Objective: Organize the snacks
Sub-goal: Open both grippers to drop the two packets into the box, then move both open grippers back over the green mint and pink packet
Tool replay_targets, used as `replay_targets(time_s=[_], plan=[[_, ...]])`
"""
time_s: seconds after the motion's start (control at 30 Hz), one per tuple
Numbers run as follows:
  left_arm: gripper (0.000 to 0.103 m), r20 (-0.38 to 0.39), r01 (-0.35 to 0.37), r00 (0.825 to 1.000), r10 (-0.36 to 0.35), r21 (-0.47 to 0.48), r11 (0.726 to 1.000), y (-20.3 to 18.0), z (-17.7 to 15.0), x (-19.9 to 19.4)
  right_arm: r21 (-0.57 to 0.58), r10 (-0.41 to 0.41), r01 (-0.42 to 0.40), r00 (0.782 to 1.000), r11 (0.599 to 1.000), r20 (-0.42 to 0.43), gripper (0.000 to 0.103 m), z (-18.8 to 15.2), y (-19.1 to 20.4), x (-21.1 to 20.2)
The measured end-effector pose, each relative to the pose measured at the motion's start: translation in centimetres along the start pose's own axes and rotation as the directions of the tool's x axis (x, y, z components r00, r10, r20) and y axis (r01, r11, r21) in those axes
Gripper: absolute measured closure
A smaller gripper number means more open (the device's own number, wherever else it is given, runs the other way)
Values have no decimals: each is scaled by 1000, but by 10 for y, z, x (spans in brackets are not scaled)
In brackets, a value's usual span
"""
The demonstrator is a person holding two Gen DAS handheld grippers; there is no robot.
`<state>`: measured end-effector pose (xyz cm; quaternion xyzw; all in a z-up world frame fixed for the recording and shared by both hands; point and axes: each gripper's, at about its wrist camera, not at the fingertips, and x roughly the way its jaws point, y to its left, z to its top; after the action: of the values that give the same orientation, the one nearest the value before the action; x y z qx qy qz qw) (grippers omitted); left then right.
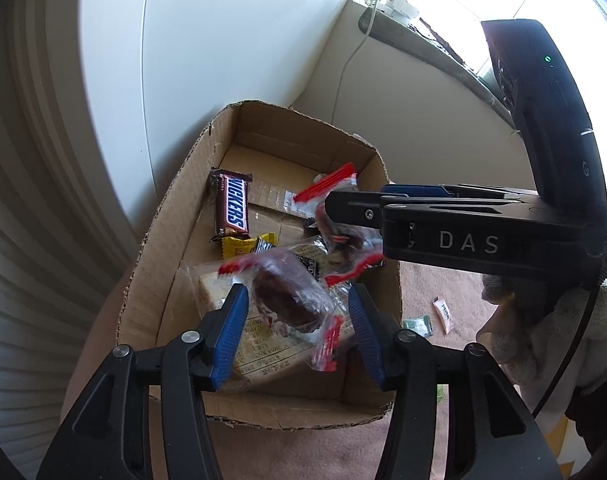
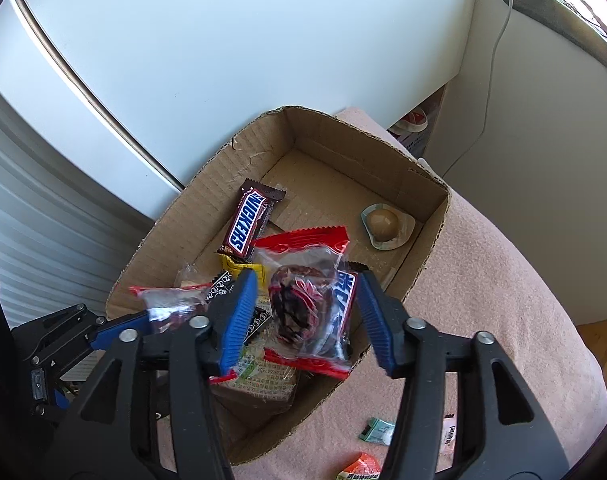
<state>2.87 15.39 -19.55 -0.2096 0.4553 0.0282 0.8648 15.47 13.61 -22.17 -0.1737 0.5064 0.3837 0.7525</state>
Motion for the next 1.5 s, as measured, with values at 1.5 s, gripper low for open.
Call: replay_targets(time_s=[1.5], plan=[[49,-102,117,990,-100,175,978,-106,-64,-2,220,-73,70,997,973,7,40,-150,-127,-87]])
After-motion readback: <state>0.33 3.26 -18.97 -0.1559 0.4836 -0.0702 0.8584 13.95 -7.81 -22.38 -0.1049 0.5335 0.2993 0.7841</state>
